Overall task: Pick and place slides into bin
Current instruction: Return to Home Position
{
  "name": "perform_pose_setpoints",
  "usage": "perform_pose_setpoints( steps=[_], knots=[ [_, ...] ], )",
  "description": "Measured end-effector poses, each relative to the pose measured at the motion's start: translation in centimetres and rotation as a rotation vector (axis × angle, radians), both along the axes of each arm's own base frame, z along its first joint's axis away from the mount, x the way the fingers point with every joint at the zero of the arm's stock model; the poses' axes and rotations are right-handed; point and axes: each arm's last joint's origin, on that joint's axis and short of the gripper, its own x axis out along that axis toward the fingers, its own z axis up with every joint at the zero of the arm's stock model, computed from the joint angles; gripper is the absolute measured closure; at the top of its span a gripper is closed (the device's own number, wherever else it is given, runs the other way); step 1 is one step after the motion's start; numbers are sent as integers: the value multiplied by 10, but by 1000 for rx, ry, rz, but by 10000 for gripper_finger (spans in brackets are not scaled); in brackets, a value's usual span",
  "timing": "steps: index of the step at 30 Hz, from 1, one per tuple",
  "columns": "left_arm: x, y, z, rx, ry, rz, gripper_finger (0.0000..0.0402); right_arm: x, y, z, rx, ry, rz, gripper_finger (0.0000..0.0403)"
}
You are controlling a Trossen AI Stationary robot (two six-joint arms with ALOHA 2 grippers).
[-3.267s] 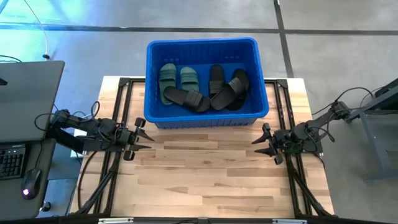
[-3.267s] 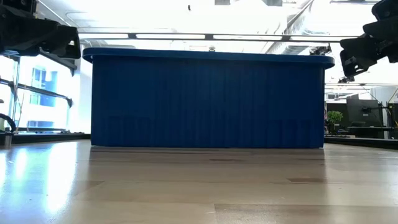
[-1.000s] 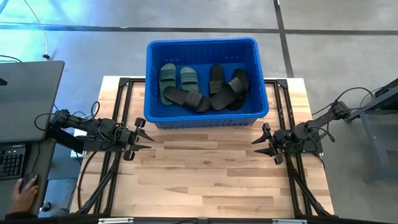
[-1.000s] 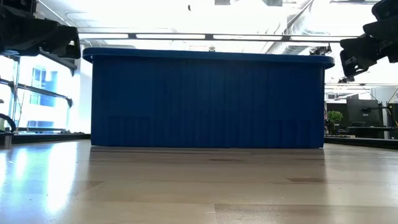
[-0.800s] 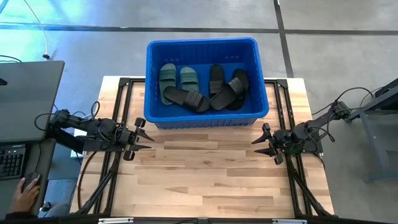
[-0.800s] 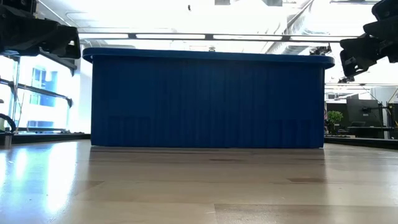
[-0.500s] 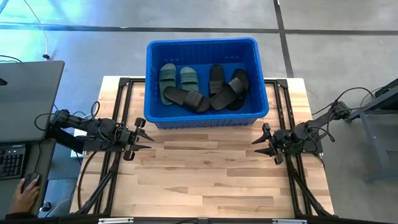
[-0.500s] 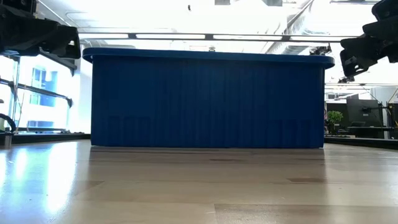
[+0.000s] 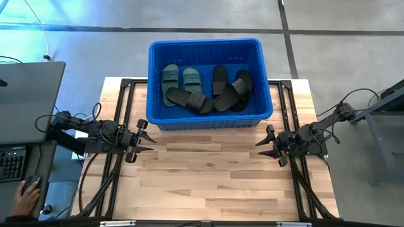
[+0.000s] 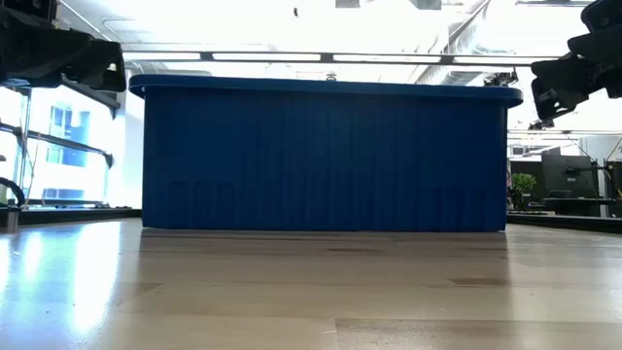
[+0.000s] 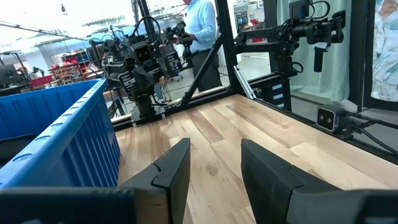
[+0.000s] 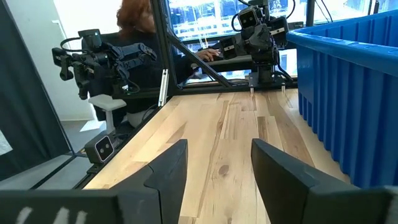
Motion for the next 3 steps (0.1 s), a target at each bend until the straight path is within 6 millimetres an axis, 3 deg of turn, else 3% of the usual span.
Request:
perform_pose_setpoints(
  steps=[3],
  knots=[
    [0, 0, 0, 0, 0, 0, 275, 0, 0, 0, 0, 0, 0, 235]
  ],
)
